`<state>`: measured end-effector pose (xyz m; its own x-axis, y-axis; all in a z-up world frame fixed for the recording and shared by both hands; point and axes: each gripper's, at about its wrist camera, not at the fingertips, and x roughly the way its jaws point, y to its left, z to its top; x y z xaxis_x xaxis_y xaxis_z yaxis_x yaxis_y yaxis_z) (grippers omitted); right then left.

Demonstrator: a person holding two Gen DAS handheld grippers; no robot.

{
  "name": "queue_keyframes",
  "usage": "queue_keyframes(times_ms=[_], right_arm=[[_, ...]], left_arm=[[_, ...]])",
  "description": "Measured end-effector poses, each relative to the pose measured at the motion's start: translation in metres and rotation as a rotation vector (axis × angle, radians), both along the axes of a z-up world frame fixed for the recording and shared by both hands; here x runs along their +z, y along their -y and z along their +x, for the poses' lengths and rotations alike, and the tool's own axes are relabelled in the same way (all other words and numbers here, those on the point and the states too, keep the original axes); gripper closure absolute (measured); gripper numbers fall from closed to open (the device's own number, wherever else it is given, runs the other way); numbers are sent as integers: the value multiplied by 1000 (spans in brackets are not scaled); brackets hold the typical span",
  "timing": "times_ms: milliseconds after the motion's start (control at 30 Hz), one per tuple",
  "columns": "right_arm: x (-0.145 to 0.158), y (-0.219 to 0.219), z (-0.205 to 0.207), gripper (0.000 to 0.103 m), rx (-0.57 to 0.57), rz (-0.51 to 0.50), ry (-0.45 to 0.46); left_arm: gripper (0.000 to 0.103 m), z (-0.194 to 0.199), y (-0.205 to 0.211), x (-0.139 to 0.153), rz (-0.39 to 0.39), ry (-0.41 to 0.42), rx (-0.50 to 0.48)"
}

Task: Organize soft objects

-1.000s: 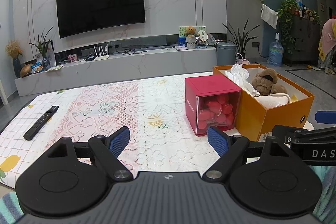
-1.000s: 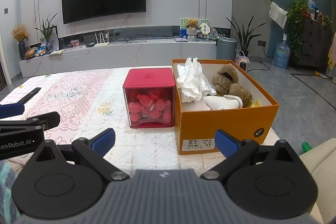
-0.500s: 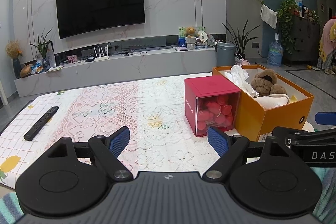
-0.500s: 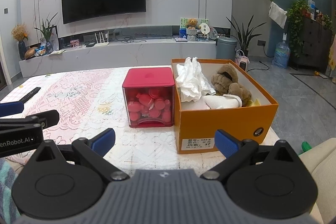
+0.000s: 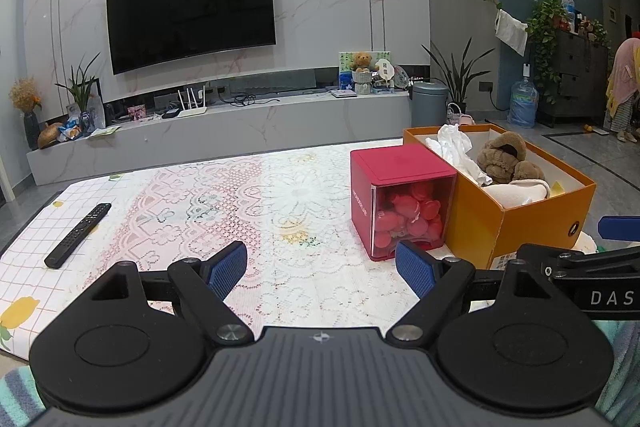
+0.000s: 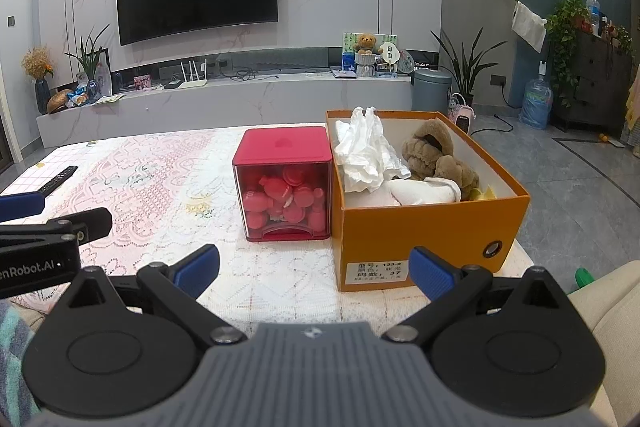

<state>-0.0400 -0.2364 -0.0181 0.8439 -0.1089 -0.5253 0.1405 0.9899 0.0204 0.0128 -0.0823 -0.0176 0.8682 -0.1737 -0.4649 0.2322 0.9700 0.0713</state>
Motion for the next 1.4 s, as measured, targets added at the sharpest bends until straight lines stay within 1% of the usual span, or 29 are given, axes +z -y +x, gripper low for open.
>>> queue_keyframes(times_ms=[1400], right_arm=[[-5,-3,5,4,1,-1,-24]], left_arm=[[5,-2,0,-1,2,-6,1]])
